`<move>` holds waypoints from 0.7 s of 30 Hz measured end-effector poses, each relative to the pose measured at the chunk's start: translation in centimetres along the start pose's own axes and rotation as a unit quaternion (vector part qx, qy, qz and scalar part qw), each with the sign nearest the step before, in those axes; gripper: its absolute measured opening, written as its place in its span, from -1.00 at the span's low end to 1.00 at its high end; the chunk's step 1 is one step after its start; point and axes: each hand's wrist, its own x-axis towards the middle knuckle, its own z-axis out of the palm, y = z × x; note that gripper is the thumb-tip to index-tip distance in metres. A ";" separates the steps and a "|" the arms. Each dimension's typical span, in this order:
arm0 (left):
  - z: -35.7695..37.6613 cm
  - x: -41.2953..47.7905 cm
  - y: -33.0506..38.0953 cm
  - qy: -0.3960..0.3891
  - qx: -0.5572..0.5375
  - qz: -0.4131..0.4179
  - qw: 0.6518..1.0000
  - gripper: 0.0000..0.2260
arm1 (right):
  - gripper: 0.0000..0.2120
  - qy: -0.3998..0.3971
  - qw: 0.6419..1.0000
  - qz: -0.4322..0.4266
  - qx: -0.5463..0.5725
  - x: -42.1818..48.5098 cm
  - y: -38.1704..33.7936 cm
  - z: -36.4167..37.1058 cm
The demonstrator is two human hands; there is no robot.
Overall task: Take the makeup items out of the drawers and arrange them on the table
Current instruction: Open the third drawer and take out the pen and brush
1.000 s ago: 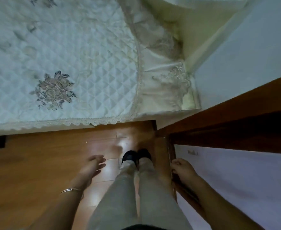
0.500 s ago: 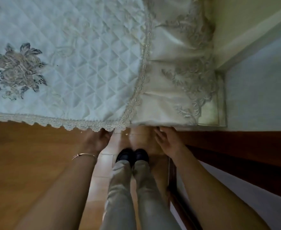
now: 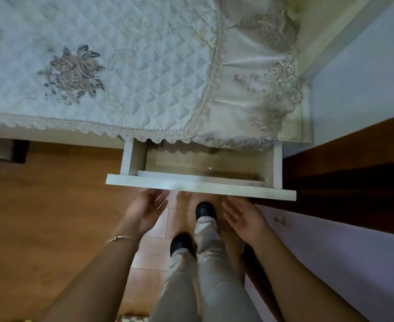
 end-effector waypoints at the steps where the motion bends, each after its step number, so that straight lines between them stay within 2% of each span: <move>1: -0.6 -1.1 -0.3 0.019 0.013 0.014 1.000 -0.81 | -0.81 0.013 0.999 -0.013 -0.050 -1.4 0.5 0.3; 3: -2.0 -3.3 -0.7 0.083 0.015 0.093 0.992 -0.82 | -0.78 0.049 0.981 -0.059 -0.175 -4.5 1.3 0.9; 4: -2.8 -4.5 -0.8 0.129 0.021 0.151 0.980 -0.79 | -0.79 0.067 0.961 -0.111 -0.244 -6.0 1.7 1.1; 6: -4.1 -7.0 -0.3 0.222 0.111 0.289 0.925 -0.75 | -0.87 0.075 0.887 -0.254 -0.377 -8.8 2.1 0.9; 7: -4.2 -8.1 0.2 0.241 0.191 0.365 0.879 -0.73 | -0.89 0.071 0.844 -0.318 -0.426 -10.0 2.0 0.8; 9: -3.5 -9.5 1.3 0.201 0.365 0.508 0.753 -0.73 | -0.85 0.087 0.745 -0.427 -0.505 -11.4 1.0 1.1; 11: -1.9 -9.5 2.2 0.091 0.532 0.536 0.649 -0.70 | -0.77 0.117 0.633 -0.498 -0.581 -11.0 -0.5 1.4; 12: -1.4 -9.1 2.5 0.044 0.605 0.518 0.603 -0.65 | -0.73 0.130 0.598 -0.496 -0.616 -10.7 -1.1 1.5; 13: -0.9 -8.8 2.5 0.016 0.661 0.495 0.564 -0.61 | -0.70 0.138 0.581 -0.478 -0.645 -10.3 -1.6 1.5; 14: -0.8 -8.4 2.3 0.005 0.693 0.475 0.542 -0.58 | -0.69 0.141 0.573 -0.461 -0.663 -9.9 -1.8 1.5; 17: -1.0 -8.5 1.7 0.019 0.700 0.483 0.526 -0.55 | -0.69 0.147 0.565 -0.447 -0.678 -9.7 -2.0 1.2; 21: -1.5 -9.7 0.7 0.025 0.697 0.454 0.555 -0.68 | -0.67 0.142 0.579 -0.390 -0.702 -10.9 -1.3 0.7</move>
